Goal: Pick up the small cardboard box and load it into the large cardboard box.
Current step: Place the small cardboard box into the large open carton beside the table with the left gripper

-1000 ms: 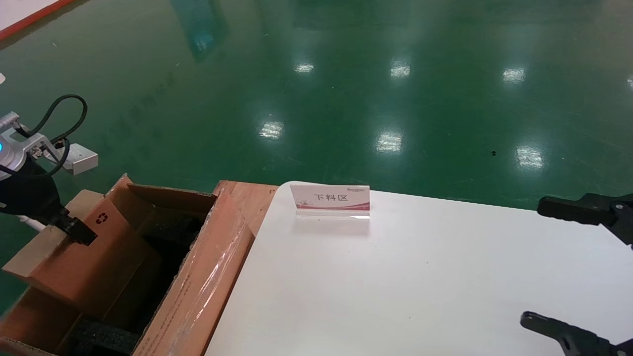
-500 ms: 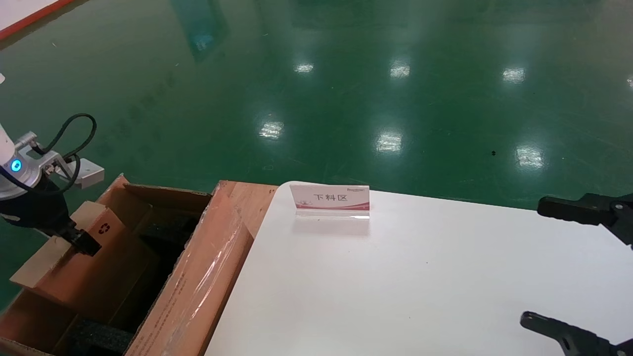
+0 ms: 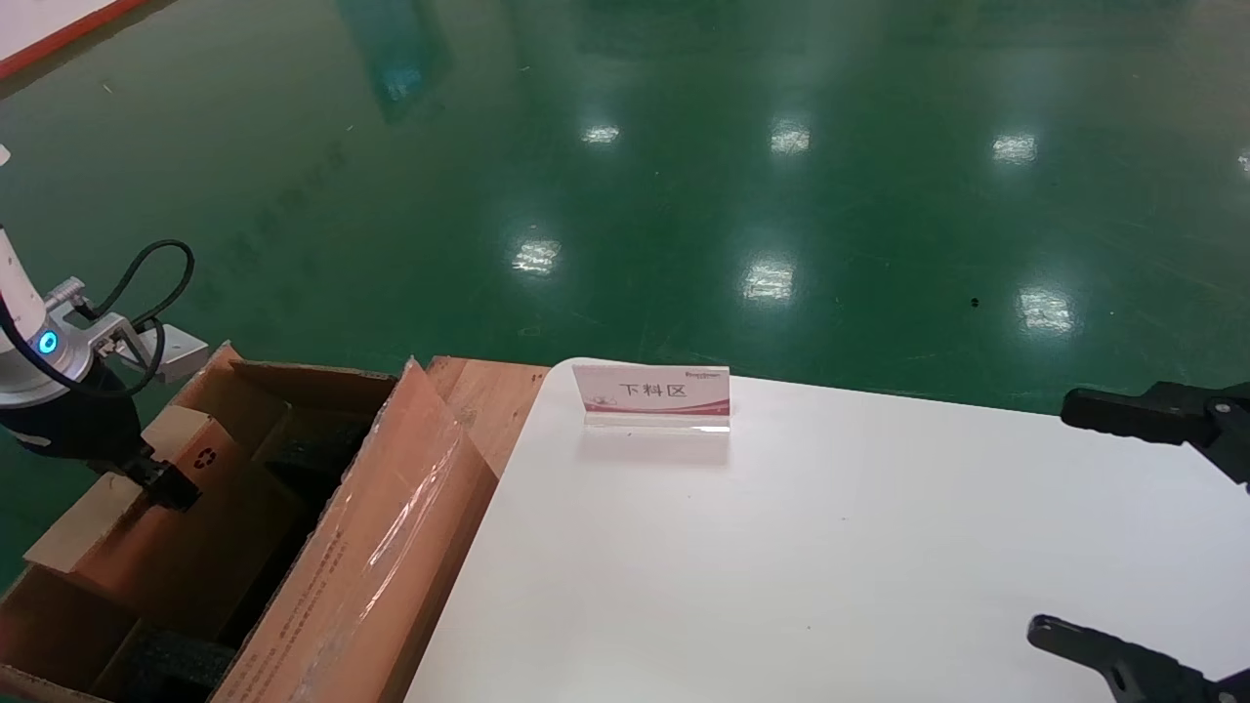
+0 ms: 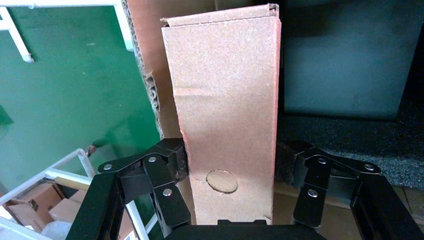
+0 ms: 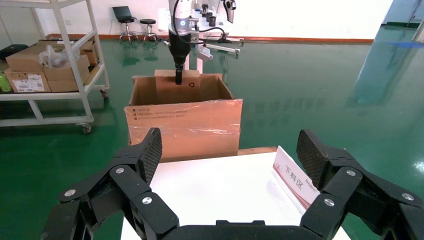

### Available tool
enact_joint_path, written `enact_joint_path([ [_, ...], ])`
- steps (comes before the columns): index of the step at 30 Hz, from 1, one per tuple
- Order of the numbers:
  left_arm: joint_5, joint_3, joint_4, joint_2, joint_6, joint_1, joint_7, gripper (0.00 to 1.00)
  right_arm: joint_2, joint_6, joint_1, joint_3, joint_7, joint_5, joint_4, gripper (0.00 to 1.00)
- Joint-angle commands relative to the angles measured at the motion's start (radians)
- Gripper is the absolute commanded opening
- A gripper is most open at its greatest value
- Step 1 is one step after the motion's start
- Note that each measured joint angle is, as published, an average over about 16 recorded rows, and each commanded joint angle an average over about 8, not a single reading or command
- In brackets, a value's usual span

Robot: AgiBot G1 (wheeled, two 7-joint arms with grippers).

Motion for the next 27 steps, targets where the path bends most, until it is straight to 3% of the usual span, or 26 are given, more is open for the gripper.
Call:
enact_joint_path([
  [1, -0.005, -0.003, 0.015, 0.004, -0.001, 0.012, 0.009, 0.7, 0.0, 0.0, 0.0, 0.0, 0.0, 0.0, 0.0, 1.0],
  [3, -0.007, -0.004, 0.021, 0.005, -0.002, 0.016, 0.012, 0.9, 0.0, 0.0, 0.0, 0.0, 0.0, 0.0, 0.0, 1.0],
  [5, -0.009, -0.005, 0.026, 0.007, -0.002, 0.02, 0.014, 1.0, 0.0, 0.0, 0.0, 0.0, 0.0, 0.0, 0.0, 1.0],
  [27, -0.004, -0.003, 0.015, 0.004, -0.001, 0.01, 0.008, 1.0, 0.0, 0.0, 0.0, 0.0, 0.0, 0.0, 0.0, 1.0],
])
